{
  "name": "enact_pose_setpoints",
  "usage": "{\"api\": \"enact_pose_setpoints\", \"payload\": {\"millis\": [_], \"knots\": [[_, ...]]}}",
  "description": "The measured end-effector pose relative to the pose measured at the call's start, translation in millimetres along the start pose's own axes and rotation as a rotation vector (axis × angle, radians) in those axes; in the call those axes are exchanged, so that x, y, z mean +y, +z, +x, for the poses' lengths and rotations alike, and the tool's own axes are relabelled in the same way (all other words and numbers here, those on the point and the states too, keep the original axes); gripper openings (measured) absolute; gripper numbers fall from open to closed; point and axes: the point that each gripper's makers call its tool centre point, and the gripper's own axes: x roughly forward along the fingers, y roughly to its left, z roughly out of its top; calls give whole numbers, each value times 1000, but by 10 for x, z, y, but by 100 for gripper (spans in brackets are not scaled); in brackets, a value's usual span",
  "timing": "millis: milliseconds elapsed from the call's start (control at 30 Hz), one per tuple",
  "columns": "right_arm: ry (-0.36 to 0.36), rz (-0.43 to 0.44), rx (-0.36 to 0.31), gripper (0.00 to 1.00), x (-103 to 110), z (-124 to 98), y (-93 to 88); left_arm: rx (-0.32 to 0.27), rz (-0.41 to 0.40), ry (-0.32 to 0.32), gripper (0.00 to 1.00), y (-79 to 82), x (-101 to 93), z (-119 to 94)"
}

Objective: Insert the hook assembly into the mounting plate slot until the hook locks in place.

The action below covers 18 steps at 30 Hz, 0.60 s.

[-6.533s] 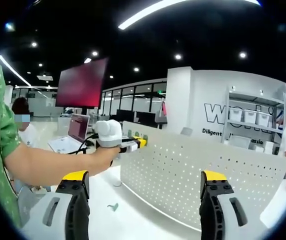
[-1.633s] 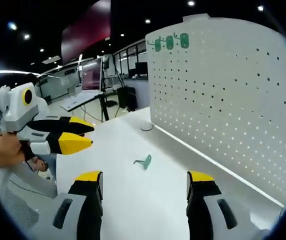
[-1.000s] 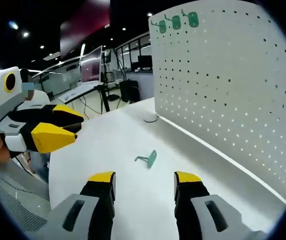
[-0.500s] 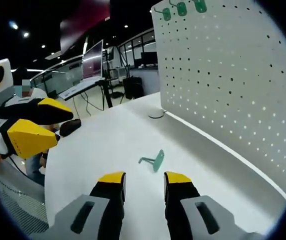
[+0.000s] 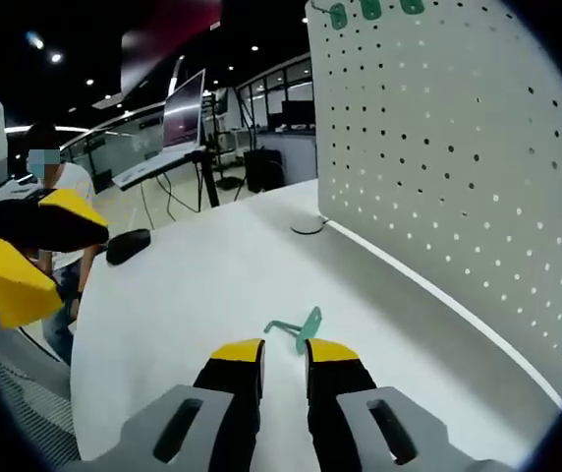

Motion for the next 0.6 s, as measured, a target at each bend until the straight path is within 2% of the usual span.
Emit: {"api": "enact_pose_setpoints", "payload": {"millis": [267, 600], "knots": [[-1, -11, 37, 12, -15, 148, -67, 0, -14, 1, 21, 3, 28, 5], [-18, -19, 67, 8, -94, 219, -137, -1, -27, 2, 20, 5, 54, 8]]}}
